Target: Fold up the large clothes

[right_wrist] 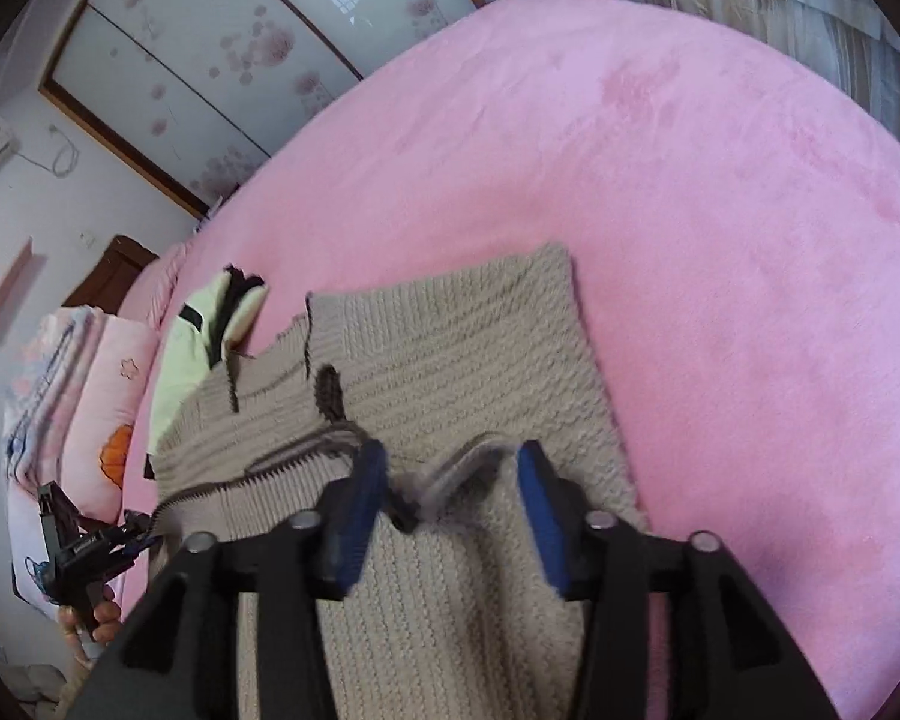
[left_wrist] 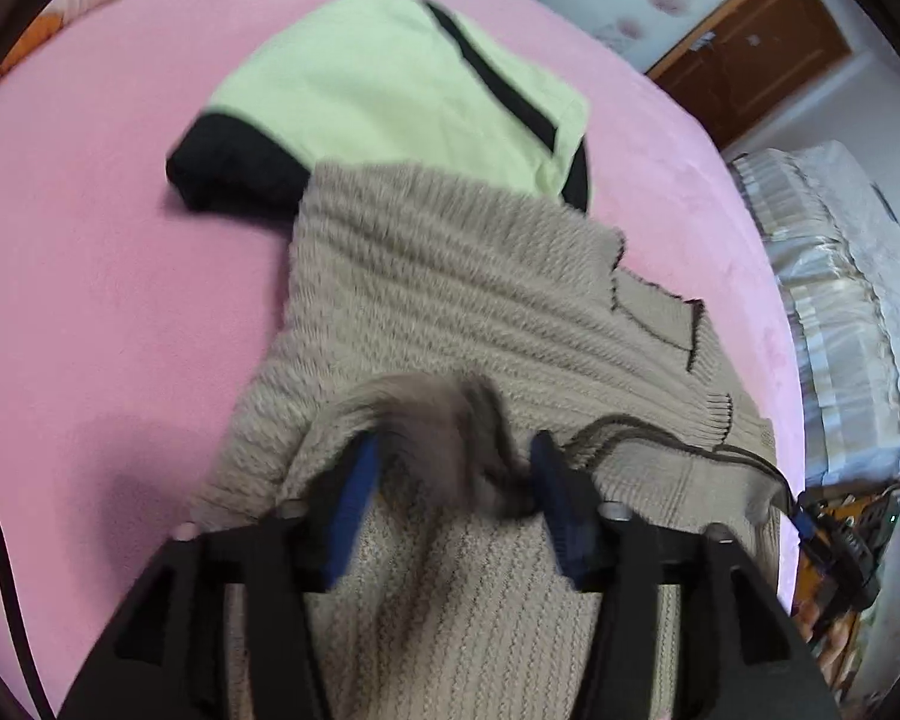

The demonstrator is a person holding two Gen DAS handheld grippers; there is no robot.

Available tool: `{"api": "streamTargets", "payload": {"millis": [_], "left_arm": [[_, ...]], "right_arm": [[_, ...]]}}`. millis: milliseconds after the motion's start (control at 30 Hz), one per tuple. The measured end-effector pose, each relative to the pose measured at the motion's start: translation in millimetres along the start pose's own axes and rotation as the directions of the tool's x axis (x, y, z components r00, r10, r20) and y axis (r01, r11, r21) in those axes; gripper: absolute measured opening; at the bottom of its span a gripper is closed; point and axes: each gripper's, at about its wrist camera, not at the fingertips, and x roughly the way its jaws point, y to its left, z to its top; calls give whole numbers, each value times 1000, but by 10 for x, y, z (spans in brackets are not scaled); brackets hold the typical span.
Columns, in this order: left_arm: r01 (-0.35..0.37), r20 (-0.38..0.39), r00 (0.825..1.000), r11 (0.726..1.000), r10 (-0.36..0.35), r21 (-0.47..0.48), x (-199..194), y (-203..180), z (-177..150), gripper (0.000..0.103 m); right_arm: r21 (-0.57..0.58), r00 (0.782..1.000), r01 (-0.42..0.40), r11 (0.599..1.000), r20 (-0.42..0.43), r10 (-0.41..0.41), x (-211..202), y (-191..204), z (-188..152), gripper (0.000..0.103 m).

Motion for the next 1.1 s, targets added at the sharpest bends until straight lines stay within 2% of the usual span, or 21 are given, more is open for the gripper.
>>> {"api": "streamTargets", "payload": {"millis": [33,133,233,333,467,667,833,967,1000,1033,1067,1100], "left_arm": [[6,22,1000,1000,-6,12,-58,-10,13,68],[10,99,995,997,-17,71,-236,-72,48,77],[-14,94,996,991,1,134,-217,-99,61,77],[-26,53,998,979,15,203,-56,-112,37,77],[-78,34,997,956,71,284,127,-119,-9,77],[-126,26,992,925,125,357,376,-161,49,74],[-150,-7,986,908,166,392,554,-144,100,63],[-114,-20,991,920,131,374,593,-67,94,61],[-109,-15,992,928,122,357,581,-32,93,53],[-107,-11,993,933,118,344,572,-10,91,38],[-94,-15,994,940,105,329,562,12,85,29],[-88,-15,995,945,97,315,543,19,69,21]], "right_arm": [[-5,1000,-7,1000,9,7,-25,10,16,52],[-68,1000,7,998,14,-6,-40,51,35,53],[-138,999,42,990,0,-43,59,110,22,53],[-201,997,76,977,-4,-78,178,162,24,53],[-274,992,119,954,-18,-129,360,237,22,53],[-325,986,143,935,-33,-162,530,265,65,53],[-377,979,170,910,-40,-199,684,284,96,53],[-401,976,177,899,-45,-212,760,269,79,53],[-402,977,174,899,-46,-210,776,258,72,53],[-403,977,175,898,-42,-209,778,251,67,52],[-403,978,177,898,-34,-208,771,249,62,46],[-410,977,185,893,-20,-211,752,253,48,30]]}}
